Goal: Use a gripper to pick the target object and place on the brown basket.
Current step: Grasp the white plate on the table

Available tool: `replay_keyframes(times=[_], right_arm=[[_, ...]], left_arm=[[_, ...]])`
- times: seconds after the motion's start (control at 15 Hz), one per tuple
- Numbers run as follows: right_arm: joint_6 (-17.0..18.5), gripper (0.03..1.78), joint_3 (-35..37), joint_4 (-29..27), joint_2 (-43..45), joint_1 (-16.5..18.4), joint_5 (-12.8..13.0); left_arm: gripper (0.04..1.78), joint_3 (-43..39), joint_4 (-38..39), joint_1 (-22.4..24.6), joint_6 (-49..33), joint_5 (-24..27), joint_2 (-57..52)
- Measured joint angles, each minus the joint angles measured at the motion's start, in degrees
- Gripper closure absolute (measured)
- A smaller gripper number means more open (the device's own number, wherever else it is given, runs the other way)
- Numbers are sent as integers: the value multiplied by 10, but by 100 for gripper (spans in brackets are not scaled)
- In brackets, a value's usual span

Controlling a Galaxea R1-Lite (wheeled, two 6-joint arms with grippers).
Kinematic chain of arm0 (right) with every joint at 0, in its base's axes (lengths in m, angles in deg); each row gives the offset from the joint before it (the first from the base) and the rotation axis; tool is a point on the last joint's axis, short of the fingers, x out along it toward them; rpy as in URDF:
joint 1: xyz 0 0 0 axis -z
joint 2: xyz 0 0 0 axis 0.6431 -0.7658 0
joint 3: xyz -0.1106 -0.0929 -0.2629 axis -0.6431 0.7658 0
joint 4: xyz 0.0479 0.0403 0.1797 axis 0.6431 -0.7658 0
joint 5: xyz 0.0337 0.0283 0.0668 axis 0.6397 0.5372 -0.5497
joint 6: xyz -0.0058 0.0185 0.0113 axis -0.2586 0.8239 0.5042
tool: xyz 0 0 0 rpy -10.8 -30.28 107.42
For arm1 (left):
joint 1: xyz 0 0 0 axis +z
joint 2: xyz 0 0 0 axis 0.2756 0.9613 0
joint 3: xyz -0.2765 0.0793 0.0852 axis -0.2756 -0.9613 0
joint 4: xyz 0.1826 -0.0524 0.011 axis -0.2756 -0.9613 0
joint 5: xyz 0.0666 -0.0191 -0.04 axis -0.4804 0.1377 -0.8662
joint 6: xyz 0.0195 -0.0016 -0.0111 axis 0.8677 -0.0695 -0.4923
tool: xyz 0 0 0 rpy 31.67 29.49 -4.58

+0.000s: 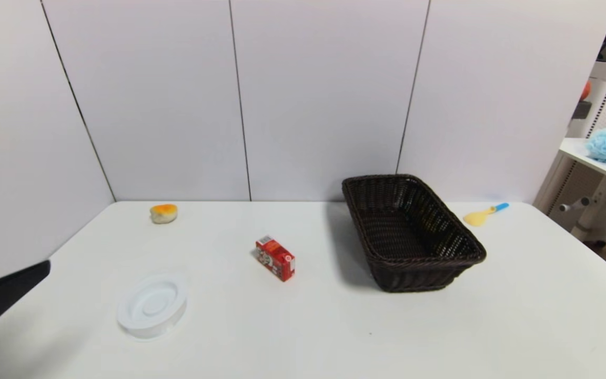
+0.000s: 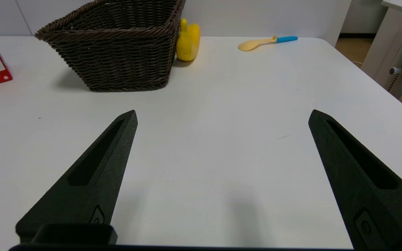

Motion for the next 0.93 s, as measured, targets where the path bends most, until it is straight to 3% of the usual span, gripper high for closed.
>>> replay_keyframes(times=[0.27, 0.47, 0.67, 0.93], right_arm=[[0, 12, 0, 0, 0, 0, 0], [0, 12, 0, 0, 0, 0, 0], [0, 12, 0, 0, 0, 0, 0], [0, 12, 0, 0, 0, 0, 0]], left_arm=[[13, 208, -138, -54, 26, 35, 209], [13, 313, -276, -89, 0, 38, 327], [13, 358, -352, -129, -76, 21, 414], [13, 374, -403, -168, -95, -44, 480]])
